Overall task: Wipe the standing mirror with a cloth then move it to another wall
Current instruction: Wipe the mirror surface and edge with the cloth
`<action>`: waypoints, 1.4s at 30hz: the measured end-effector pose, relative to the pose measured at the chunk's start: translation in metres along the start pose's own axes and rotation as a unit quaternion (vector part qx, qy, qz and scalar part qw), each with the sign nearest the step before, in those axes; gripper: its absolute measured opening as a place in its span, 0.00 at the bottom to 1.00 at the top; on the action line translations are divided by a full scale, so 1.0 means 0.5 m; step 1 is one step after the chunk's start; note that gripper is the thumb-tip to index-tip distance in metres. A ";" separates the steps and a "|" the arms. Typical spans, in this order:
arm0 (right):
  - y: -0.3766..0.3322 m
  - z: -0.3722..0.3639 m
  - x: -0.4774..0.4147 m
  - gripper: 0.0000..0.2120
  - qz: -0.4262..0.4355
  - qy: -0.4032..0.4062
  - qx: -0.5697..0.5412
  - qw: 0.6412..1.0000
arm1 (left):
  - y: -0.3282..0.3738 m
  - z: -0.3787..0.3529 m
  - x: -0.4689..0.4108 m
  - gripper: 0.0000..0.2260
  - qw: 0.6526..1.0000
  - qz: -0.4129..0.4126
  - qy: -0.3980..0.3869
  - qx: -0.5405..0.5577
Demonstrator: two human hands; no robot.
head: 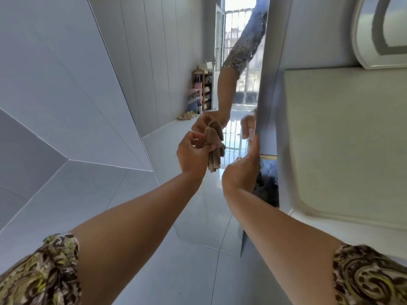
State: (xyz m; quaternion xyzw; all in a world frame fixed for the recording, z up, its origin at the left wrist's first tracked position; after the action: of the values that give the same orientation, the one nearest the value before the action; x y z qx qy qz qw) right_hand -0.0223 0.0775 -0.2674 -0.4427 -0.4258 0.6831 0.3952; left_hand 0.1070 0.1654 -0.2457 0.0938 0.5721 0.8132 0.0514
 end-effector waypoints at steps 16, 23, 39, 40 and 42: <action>0.104 -0.043 -0.022 0.26 0.192 0.129 -0.032 0.973 | -0.052 -0.023 -0.014 0.10 0.956 -0.268 0.116 -0.007; 0.116 -0.041 -0.024 0.30 0.249 0.159 -0.050 0.954 | -0.063 -0.031 -0.004 0.12 0.926 -0.332 0.180 -0.005; 0.216 -0.034 0.018 0.20 0.180 0.030 -0.178 0.967 | -0.297 -0.110 0.069 0.10 0.759 -0.588 0.074 -0.271; 0.219 -0.039 0.017 0.19 0.176 0.028 -0.166 0.970 | -0.323 -0.120 0.071 0.09 0.726 -0.611 0.050 -0.312; 0.227 -0.047 0.019 0.18 0.163 0.021 -0.156 0.974 | -0.356 -0.124 0.071 0.08 0.700 -0.622 0.021 -0.351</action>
State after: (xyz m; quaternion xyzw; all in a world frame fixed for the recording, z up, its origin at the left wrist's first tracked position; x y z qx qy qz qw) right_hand -0.0214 0.0548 -0.3814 -0.5765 -0.4408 0.6542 0.2129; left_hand 0.0547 0.1754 -0.4299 -0.3253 0.1750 0.7399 0.5622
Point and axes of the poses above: each hand's wrist, its own x-axis away from the middle knuckle, its own z-axis out of the back of the hand, y = z × x, the point moved 7 cm from there along -x, towards the middle knuckle, and after that the axes turned 15 degrees about z, right-handed, at the moved point
